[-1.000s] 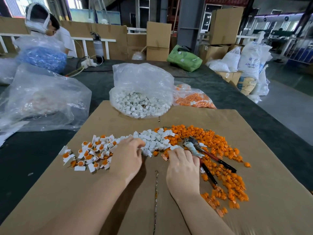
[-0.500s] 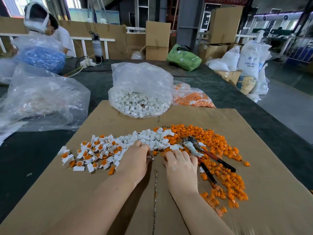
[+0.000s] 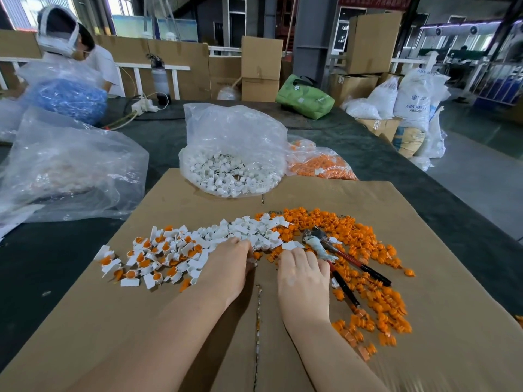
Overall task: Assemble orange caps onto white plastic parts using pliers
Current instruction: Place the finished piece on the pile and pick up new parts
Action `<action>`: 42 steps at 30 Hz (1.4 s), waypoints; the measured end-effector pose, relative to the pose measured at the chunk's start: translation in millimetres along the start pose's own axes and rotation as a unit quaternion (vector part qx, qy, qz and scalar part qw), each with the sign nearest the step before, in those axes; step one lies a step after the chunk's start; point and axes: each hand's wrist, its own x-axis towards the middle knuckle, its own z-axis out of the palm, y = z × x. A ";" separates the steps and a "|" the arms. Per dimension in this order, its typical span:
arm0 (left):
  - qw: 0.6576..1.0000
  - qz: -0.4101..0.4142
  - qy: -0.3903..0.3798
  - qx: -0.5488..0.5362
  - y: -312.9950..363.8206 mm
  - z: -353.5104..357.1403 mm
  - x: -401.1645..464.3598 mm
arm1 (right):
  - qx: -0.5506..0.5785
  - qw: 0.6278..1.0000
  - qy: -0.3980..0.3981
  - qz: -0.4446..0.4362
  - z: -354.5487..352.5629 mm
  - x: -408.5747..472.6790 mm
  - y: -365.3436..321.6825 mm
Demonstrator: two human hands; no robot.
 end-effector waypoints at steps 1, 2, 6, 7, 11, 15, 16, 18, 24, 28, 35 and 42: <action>1.000 -0.003 0.001 -0.003 0.9 -0.3 -0.5 | -0.001 1.000 -0.001 -0.002 -0.1 -0.1 0.0; 1.000 -0.006 0.008 -0.007 1.7 -0.4 -1.0 | -0.002 1.000 -0.002 -0.002 -0.4 -0.2 -0.1; 0.997 -0.009 0.062 -0.038 5.2 -1.2 -4.0 | 0.008 1.000 0.000 0.007 -1.7 0.4 -1.2; 0.997 -0.001 0.064 -0.048 5.9 -0.4 -4.4 | 0.009 1.000 0.001 0.007 -2.0 0.4 -1.2; 0.992 0.024 0.034 -0.119 13.5 4.4 -7.9 | 0.008 1.000 0.007 -0.008 -2.9 0.1 0.8; 0.983 0.021 0.052 -0.175 19.1 14.5 -15.3 | 0.023 1.000 0.010 0.001 -3.6 -0.9 1.4; 0.980 0.014 0.065 -0.186 19.3 16.7 -16.8 | 0.024 1.000 0.008 0.004 -3.5 -1.1 1.5; 0.974 0.001 0.080 -0.210 19.7 20.7 -18.9 | 0.029 0.999 0.007 0.011 -3.0 -1.3 2.5; 0.942 -0.066 0.112 -0.311 18.9 25.5 -20.2 | 0.128 0.987 0.025 0.095 -1.5 -4.1 7.7; 0.942 -0.073 0.095 -0.315 15.7 25.8 -20.7 | 0.191 0.977 0.022 0.094 -2.6 -4.2 7.1; 0.891 -0.104 0.074 -0.435 14.9 23.4 -21.7 | 0.218 0.972 -0.005 0.084 -4.1 -3.8 6.1; 0.898 -0.090 0.069 -0.425 15.7 23.6 -24.1 | 0.236 0.969 -0.013 0.072 -3.9 -4.1 6.6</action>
